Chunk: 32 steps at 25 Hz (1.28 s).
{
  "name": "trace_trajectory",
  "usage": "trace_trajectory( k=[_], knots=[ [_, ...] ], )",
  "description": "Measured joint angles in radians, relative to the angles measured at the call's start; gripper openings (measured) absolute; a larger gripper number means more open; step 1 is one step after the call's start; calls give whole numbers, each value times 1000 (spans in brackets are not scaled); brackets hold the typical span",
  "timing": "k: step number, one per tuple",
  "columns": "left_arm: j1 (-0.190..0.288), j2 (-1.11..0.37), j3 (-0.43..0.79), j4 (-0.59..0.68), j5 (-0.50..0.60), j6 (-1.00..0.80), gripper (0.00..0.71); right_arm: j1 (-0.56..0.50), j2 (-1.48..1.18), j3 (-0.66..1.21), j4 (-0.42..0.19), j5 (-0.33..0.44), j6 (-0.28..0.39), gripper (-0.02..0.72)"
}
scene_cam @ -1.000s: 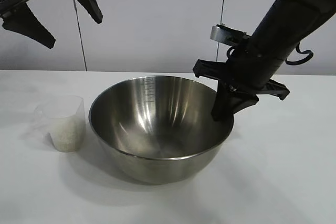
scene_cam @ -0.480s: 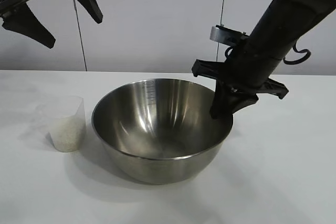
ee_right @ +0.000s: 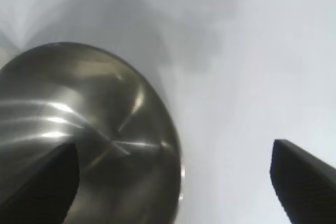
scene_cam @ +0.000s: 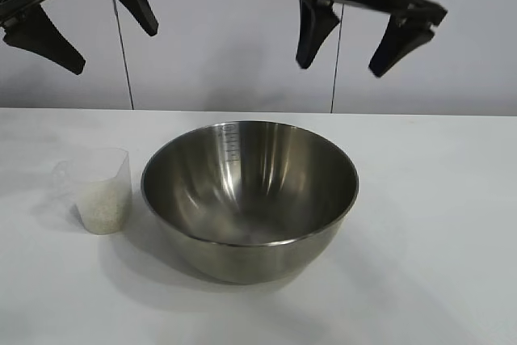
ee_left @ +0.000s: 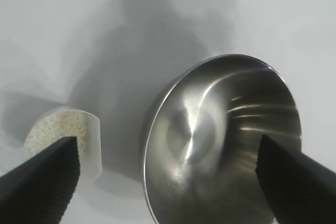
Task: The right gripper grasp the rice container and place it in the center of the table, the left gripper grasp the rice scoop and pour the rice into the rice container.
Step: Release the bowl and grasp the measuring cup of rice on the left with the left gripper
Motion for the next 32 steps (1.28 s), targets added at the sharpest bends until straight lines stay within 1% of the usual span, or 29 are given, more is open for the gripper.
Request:
trace_trajectory(
  k=[3, 5, 7, 8, 9, 11, 12, 15, 17, 19, 21, 22, 24, 26, 27, 28, 30, 32],
  knots=[
    [0, 0, 0, 0, 0, 0, 657, -179, -9, 0, -32, 4, -15, 694],
    [0, 0, 0, 0, -11, 0, 657, -292, -18, 0, -16, 4, -20, 680],
    [0, 0, 0, 0, -22, 1, 657, -389, -36, 0, 50, 7, -34, 653],
    [0, 0, 0, 0, -22, 1, 657, -421, -50, 0, 101, 8, -47, 645],
    [0, 0, 0, 0, -19, 1, 657, -440, -68, 0, 154, 9, -62, 640],
    [0, 0, 0, 0, 7, 1, 657, -467, -109, 0, 233, 11, -85, 638],
    [0, 0, 0, 0, 15, 1, 657, -473, -134, 0, 258, 11, -89, 637],
    [0, 0, 0, 0, 23, 1, 657, -482, -221, 24, 303, 12, -101, 634],
    [0, 0, 0, 0, 23, 1, 657, -482, -289, 88, 349, 12, -125, 631],
    [0, 0, 0, 0, 23, 1, 657, -482, -373, 180, 421, 12, -163, 630],
    [0, 0, 0, 0, 28, 3, 657, -480, -459, 298, 486, 13, -215, 628],
    [0, 0, 0, 0, 31, 9, 657, -473, -509, 346, 513, 5, -242, 628],
    [0, 0, 0, 0, 32, 28, 657, -437, -608, 445, 543, -31, -305, 628],
    [0, 0, 0, 0, 33, 45, 657, -375, -716, 509, 550, -66, -379, 627],
    [0, 0, 0, 0, 33, 53, 657, -338, -761, 536, 549, -79, -403, 625],
    [0, 0, 0, 0, 34, 62, 657, -301, -813, 558, 541, -85, -408, 624],
    [0, 0, 0, 0, 34, 76, 657, -247, -916, 595, 510, -83, -376, 622],
    [0, 0, 0, 0, 34, 81, 657, -222, -1012, 635, 451, -58, -312, 622]
  ],
)
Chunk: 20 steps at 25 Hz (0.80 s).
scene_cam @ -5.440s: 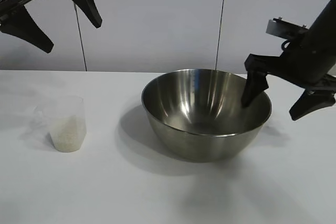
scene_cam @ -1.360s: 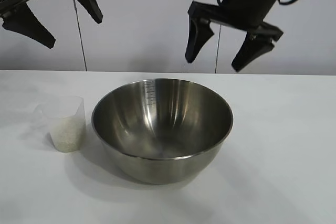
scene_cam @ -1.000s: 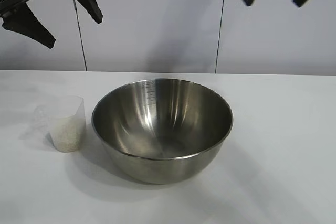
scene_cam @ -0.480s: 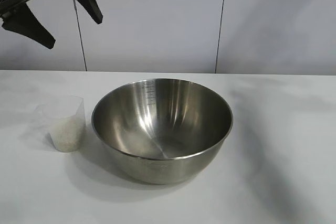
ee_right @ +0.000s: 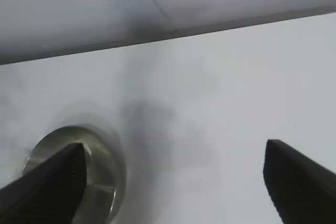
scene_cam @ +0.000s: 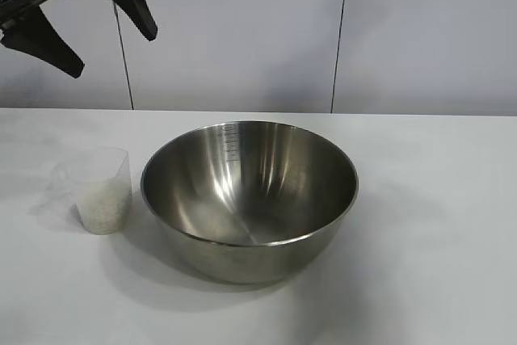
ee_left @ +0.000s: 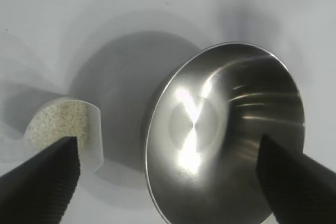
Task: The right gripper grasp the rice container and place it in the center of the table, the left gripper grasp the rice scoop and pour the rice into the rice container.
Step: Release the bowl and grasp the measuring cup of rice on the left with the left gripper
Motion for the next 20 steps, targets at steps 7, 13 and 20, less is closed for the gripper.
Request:
trace_trajectory(
  k=[7, 13, 20],
  knots=[
    [0, 0, 0, 27, -1, 2, 657, 13, -360, 189, -410, 15, 233, 622],
    [0, 0, 0, 37, -4, 4, 657, 95, -528, 343, -481, 95, 374, 621],
    [0, 0, 0, 36, -4, 5, 657, 127, -766, 469, -467, 95, 394, 621]
  ],
)
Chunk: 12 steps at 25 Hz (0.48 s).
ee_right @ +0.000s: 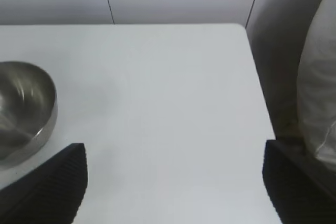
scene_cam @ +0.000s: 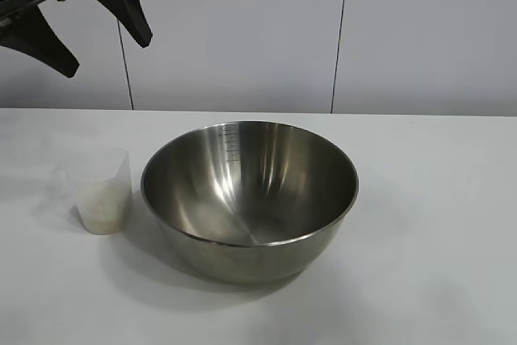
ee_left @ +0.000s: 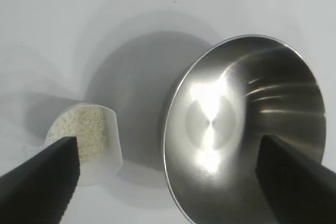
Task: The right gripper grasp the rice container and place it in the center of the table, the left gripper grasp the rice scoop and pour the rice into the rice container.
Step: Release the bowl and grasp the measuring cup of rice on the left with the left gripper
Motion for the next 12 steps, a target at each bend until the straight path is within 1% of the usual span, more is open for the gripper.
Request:
trace_trajectory(
  k=[5, 6, 12],
  knots=[
    [0, 0, 0, 0, 3, 4, 657, 0, -156, 86, 0, 0, -26, 621],
    [0, 0, 0, 0, 4, 5, 657, 0, -176, 98, -8, 0, -27, 621],
    [0, 0, 0, -1, 5, 11, 657, 0, -188, 205, -11, 0, -27, 621]
  ],
)
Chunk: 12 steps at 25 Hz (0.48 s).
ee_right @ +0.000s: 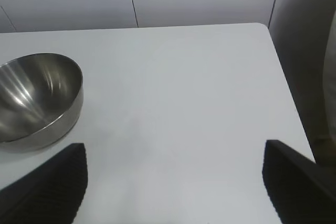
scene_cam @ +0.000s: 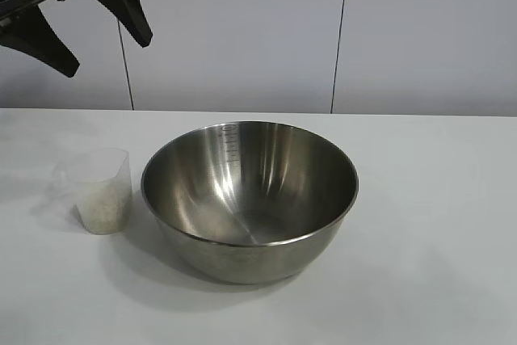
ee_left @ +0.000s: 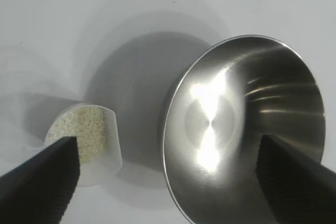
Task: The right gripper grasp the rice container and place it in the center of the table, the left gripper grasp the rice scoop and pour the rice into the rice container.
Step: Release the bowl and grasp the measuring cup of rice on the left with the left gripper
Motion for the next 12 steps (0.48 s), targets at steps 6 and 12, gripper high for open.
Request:
trace_trajectory(
  k=[6, 12],
  knots=[
    [0, 0, 0, 0, 4, 0, 657, 0, 0, 129, 27, 0, 1, 621],
    [0, 0, 0, -3, -13, 21, 657, 14, 0, 143, 35, 0, 1, 621]
  ],
)
